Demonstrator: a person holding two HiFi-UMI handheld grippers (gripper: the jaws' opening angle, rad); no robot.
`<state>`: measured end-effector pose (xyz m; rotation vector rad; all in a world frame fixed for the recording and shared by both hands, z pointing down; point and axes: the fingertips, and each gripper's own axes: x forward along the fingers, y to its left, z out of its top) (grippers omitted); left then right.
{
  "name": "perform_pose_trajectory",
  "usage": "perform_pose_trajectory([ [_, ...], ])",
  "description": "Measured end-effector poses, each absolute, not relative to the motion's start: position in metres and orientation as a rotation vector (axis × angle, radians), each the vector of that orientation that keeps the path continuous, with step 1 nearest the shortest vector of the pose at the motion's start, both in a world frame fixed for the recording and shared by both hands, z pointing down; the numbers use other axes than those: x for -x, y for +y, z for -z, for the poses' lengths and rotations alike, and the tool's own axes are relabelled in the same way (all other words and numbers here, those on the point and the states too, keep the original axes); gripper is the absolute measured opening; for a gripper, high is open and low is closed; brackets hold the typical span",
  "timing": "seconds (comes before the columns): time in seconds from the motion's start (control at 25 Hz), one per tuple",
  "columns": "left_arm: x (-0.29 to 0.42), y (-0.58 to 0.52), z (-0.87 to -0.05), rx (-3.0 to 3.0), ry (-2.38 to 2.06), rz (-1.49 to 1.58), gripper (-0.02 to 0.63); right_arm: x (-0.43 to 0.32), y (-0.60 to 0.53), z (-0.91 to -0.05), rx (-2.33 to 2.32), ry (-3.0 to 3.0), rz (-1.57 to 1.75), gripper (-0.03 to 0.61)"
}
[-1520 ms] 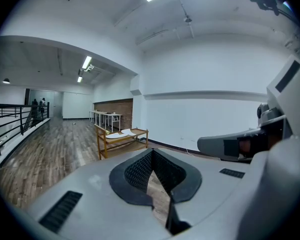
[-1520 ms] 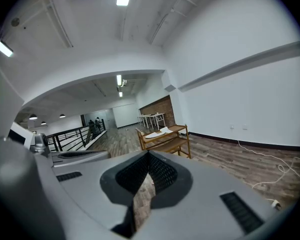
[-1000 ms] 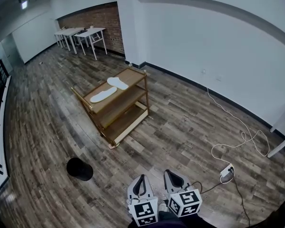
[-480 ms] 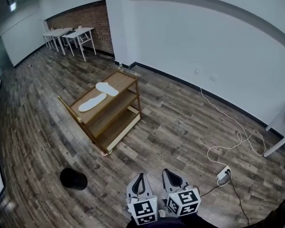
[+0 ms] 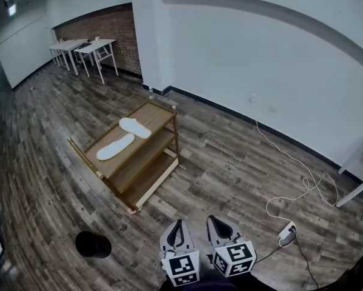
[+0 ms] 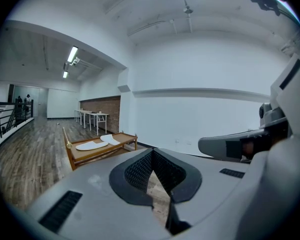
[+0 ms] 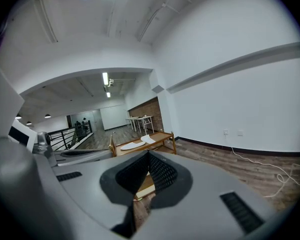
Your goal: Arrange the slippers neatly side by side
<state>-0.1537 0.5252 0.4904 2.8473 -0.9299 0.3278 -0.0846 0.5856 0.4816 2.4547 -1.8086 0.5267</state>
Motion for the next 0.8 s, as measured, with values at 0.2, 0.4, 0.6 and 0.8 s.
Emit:
perform_pose_trajectory([
  [0.2, 0.141, 0.513, -0.500, -2.829, -0.894, -0.349, 0.002, 0.071, 0.579, -0.488, -2.480, -1.752, -0.551, -0.002],
  [0.4, 0.121, 0.511, -0.506, -2.826, -0.859, -0.366, 0.000, 0.055, 0.575, -0.492, -2.480, -1.733, -0.569, -0.002],
  [0.6, 0.095, 0.495, -0.511, -2.807, -0.891, -0.393, 0.002, 0.027, 0.558, -0.495, -2.458, -1.758, -0.587, -0.002],
  [0.8, 0.049, 0.475, -0.511, -2.816, -0.920, -0.429, 0.002, -0.021, 0.534, -0.496, -2.445, -1.794, -0.612, -0.002],
])
